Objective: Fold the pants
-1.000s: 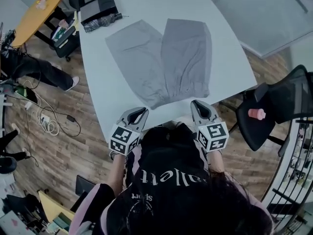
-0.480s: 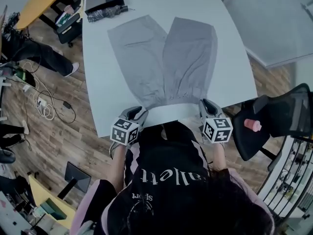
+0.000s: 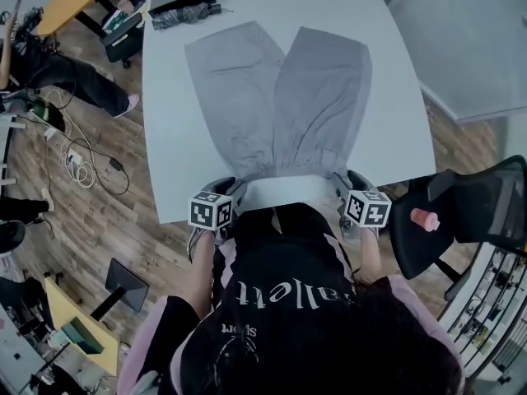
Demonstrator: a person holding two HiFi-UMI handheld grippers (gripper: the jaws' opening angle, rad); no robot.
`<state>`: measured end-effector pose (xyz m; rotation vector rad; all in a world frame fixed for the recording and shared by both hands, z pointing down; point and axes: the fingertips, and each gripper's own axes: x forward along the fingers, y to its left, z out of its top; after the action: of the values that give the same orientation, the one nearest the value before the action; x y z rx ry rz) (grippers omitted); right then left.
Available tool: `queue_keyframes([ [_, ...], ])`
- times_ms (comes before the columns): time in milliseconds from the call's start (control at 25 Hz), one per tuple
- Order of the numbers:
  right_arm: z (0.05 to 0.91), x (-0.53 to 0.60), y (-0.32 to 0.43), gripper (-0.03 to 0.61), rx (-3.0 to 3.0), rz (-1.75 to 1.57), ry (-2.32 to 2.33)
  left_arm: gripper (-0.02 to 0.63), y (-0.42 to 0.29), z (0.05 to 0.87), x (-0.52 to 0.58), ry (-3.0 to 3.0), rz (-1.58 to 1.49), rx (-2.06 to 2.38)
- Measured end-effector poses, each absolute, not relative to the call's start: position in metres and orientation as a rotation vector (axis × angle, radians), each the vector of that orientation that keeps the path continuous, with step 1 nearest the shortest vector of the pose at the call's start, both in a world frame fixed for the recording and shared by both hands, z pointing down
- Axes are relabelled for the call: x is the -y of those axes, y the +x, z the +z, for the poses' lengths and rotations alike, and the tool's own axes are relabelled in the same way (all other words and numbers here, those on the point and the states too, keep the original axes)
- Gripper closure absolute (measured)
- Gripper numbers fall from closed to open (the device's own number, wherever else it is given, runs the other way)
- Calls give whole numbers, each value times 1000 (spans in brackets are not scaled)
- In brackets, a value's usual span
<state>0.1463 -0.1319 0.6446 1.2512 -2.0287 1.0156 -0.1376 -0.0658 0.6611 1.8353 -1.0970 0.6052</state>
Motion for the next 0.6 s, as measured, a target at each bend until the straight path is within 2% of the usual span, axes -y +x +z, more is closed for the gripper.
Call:
queue_keyframes([
  [440, 681, 125, 153, 375, 1929, 1074, 1230, 453, -127, 672, 73, 1731, 543, 1119],
  [520, 681, 125, 153, 409, 1929, 1087, 1242, 454, -124, 670, 75, 1733, 536, 1121],
  [600, 680, 126, 152, 480, 1940, 1107, 1256, 465, -123, 670, 77, 1745, 565, 1129],
])
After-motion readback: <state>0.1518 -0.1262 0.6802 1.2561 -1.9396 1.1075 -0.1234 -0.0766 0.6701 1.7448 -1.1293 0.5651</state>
